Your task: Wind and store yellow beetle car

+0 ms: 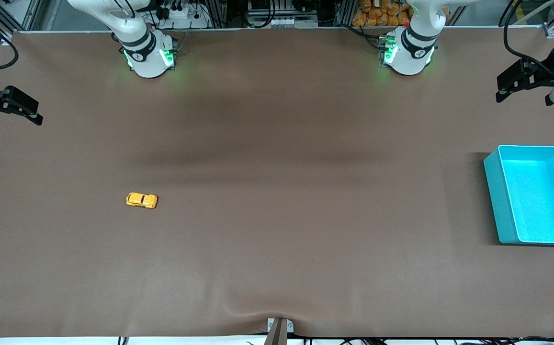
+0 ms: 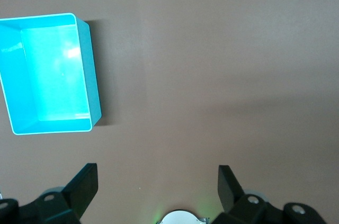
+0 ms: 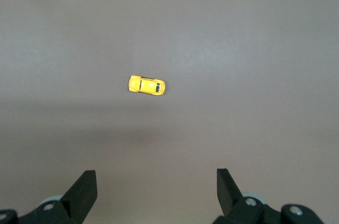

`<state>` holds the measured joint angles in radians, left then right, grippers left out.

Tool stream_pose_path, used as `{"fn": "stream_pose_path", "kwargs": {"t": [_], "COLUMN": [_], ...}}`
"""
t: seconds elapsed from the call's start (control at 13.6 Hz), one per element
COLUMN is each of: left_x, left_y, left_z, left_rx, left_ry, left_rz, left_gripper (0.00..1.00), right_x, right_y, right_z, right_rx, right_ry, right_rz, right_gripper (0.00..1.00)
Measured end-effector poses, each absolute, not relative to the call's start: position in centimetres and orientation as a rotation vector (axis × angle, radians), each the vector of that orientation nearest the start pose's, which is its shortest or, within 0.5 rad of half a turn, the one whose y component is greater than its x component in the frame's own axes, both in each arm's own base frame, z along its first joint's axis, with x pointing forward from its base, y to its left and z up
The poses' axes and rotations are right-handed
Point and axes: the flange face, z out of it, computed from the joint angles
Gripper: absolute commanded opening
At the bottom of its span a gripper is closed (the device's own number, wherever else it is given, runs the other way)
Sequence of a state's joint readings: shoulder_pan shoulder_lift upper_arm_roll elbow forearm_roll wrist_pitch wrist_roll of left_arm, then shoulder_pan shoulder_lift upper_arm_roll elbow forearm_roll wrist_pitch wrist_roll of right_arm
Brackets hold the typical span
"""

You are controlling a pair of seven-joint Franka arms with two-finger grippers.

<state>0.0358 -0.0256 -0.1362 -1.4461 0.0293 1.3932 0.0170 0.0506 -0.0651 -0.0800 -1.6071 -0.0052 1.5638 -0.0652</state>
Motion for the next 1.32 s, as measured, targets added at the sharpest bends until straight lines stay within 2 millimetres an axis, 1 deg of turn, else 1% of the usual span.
{"fn": "stream_pose_path", "kwargs": {"t": [0.44, 0.66, 0.81, 0.88, 1.17, 1.32], "left_x": [52.6, 52.6, 52.7, 52.7, 52.7, 52.7], "left_y": [-5.2, -4.9, -4.3, -4.0, -3.4, -2.4], "left_z": [68.1, 68.1, 68.1, 68.2, 68.4, 68.6], "left_rx": [-3.122, -3.124, -3.125, -3.125, -3.12, -3.118], "left_ry": [0.18, 0.168, 0.15, 0.142, 0.124, 0.096], "left_rz": [0.027, 0.024, 0.022, 0.02, 0.012, 0.007], "left_gripper": [1.0, 1.0, 1.0, 1.0, 1.0, 1.0], "right_x": [53.3, 53.3, 53.3, 53.3, 53.3, 53.4], "right_y": [-1.8, -1.8, -1.8, -1.8, -1.8, -1.7], "right_z": [64.2, 64.2, 64.2, 64.2, 64.1, 64.0], "right_rx": [-3.142, -3.142, -3.142, -3.142, -3.135, -3.133], "right_ry": [-0.058, -0.058, -0.06, -0.072, -0.217, -0.236], "right_rz": [-0.029, -0.028, -0.028, -0.028, -0.024, -0.021], "right_gripper": [1.0, 1.0, 1.0, 1.0, 1.0, 1.0]}}
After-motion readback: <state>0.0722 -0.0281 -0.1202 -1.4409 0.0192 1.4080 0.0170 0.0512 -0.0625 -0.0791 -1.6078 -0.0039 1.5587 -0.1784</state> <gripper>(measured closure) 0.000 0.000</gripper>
